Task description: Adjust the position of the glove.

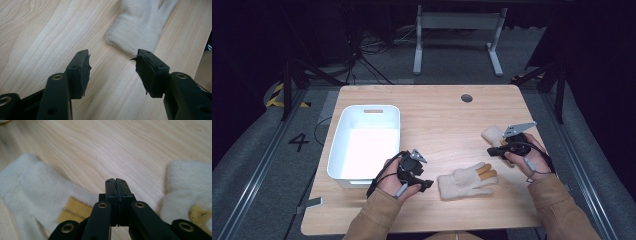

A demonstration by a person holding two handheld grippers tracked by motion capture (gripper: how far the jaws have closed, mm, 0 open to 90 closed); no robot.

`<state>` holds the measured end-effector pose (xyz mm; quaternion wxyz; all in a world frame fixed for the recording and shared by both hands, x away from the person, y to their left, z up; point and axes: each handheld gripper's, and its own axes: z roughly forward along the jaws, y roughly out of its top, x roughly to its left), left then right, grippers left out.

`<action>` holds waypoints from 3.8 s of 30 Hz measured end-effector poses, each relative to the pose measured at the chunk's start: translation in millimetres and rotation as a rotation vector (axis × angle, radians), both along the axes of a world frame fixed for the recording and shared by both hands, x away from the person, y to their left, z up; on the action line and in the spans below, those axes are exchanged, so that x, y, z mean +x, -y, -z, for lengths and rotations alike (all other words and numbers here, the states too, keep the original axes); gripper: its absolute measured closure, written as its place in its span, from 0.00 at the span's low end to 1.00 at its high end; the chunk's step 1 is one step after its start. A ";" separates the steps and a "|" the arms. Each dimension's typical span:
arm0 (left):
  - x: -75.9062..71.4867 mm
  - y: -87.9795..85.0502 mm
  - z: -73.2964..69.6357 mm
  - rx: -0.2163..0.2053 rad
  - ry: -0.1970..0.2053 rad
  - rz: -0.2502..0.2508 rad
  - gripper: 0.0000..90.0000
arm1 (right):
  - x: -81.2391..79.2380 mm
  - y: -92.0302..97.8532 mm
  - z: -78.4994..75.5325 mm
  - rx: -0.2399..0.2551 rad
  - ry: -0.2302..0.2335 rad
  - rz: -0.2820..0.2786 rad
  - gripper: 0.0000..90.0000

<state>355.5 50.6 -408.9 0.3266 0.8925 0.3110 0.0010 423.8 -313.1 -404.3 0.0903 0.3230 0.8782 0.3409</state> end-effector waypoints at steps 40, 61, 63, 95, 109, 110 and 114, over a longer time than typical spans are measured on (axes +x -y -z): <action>2.2 7.6 1.9 -0.009 -0.005 0.030 0.50 | 2.1 -36.2 34.2 -0.169 -0.075 -0.079 1.00; 6.8 13.6 0.0 -0.020 -0.006 0.053 0.50 | -14.6 -31.0 31.0 -0.185 -0.173 -0.103 1.00; 6.8 13.0 -0.2 -0.021 -0.006 0.052 0.50 | -14.0 -29.6 29.6 -0.166 -0.169 -0.101 1.00; 4.4 3.5 2.2 -0.014 -0.009 0.017 0.49 | 21.7 51.1 16.7 0.037 0.143 0.304 0.54; 5.6 2.4 3.9 -0.012 -0.014 0.011 0.49 | 29.6 67.5 35.9 -0.008 0.101 0.375 0.59; 5.6 2.4 4.1 -0.012 -0.015 0.009 0.49 | 29.7 67.5 36.7 -0.009 0.098 0.377 0.59; 5.9 2.4 4.3 -0.011 -0.016 0.011 0.48 | 30.2 68.2 39.4 -0.013 0.088 0.379 0.59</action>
